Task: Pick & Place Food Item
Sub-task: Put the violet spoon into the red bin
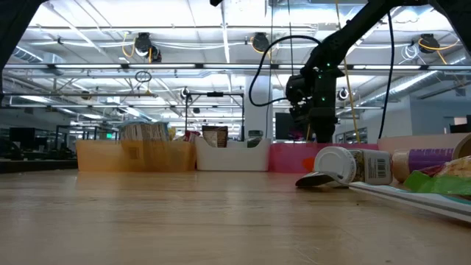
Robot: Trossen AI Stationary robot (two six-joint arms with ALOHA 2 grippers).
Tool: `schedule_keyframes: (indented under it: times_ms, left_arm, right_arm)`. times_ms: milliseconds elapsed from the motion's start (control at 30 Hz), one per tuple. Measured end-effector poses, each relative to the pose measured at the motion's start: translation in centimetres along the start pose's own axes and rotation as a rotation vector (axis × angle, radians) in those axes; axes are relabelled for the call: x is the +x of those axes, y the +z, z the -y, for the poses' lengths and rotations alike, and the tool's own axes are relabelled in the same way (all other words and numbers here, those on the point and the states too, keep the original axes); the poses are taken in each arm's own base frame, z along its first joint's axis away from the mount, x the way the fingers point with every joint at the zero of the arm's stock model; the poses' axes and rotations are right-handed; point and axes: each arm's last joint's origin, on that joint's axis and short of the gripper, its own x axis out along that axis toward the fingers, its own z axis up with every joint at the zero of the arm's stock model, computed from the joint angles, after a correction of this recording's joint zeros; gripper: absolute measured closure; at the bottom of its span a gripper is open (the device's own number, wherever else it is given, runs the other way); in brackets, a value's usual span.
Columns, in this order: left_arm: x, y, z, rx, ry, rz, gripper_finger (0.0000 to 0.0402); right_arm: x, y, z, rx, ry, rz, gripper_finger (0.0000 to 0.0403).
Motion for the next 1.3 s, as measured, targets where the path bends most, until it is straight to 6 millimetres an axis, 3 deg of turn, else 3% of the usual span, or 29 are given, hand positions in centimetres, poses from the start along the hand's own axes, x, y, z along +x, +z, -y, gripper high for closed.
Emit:
schedule_keyframes:
  times_ms: [633,1300]
  left_arm:
    - [0.9,-0.3,2.0,0.023,-0.043,-0.017,0.0179]
    - [3.5,-1.9,2.0,-0.028,-0.058,-0.101,0.0178]
  right_arm:
    - [0.3,0.5,-0.6,0.038,-0.073,0.002,0.0403]
    - [1.6,0.0,-0.7,0.045,-0.099,0.001,0.0401]
